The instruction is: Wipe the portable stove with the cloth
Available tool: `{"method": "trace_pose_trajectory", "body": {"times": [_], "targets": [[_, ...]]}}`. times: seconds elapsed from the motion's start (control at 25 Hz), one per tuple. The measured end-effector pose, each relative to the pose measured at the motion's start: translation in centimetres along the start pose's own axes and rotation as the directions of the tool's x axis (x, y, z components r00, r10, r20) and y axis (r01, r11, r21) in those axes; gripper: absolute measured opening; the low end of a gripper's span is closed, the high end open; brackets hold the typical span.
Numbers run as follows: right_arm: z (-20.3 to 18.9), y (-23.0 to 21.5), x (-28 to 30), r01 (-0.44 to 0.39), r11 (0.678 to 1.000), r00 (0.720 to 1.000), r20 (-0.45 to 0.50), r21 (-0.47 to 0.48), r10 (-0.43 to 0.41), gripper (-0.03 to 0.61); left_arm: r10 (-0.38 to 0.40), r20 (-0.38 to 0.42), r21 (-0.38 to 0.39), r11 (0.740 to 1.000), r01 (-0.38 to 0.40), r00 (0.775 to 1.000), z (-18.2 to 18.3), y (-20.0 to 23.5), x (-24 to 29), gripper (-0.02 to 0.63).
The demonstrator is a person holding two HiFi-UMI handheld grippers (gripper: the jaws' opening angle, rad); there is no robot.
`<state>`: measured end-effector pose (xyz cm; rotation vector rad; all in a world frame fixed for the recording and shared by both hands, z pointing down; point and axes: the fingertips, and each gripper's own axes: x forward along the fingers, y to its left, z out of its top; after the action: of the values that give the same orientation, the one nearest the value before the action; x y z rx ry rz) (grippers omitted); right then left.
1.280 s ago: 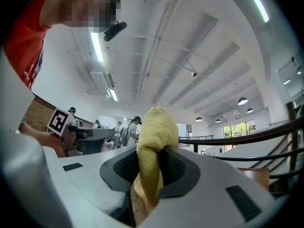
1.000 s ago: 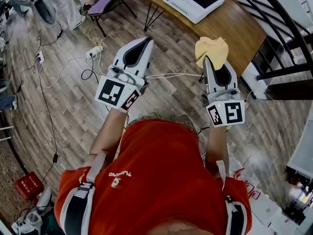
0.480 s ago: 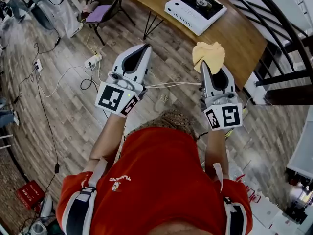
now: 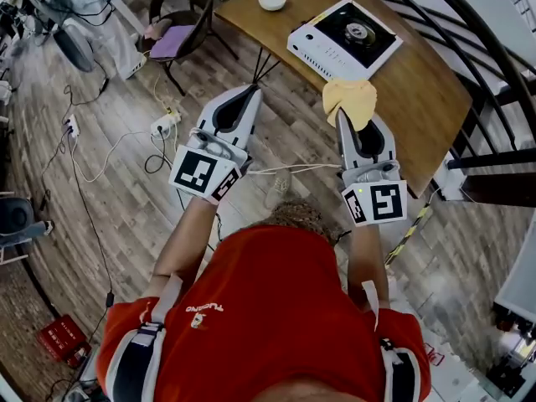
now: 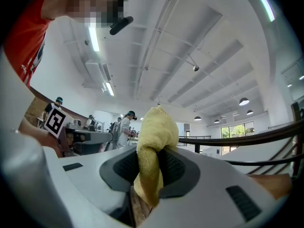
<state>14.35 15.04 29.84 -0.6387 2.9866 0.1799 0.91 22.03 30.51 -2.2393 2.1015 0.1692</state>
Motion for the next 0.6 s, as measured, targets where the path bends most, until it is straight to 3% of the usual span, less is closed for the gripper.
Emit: {"method": "trace_pose_trajectory", "body": {"times": [0.28, 0.6], "targets": [[-2.5, -3.9, 8.3, -0.004, 1.0, 0.999, -0.033, 0.022, 0.005, 0.112, -0.022, -0.05, 0.008, 1.0, 0.022, 0.999, -3.0, 4.9, 8.1, 0.009], [-6.0, -6.5, 14.6, 0.025, 0.997, 0.989, -0.149, 0.077, -0.013, 0.112, -0.015, -0.102, -0.004, 1.0, 0.014, 0.995, -5.8, 8.8, 13.6, 0.011]]}}
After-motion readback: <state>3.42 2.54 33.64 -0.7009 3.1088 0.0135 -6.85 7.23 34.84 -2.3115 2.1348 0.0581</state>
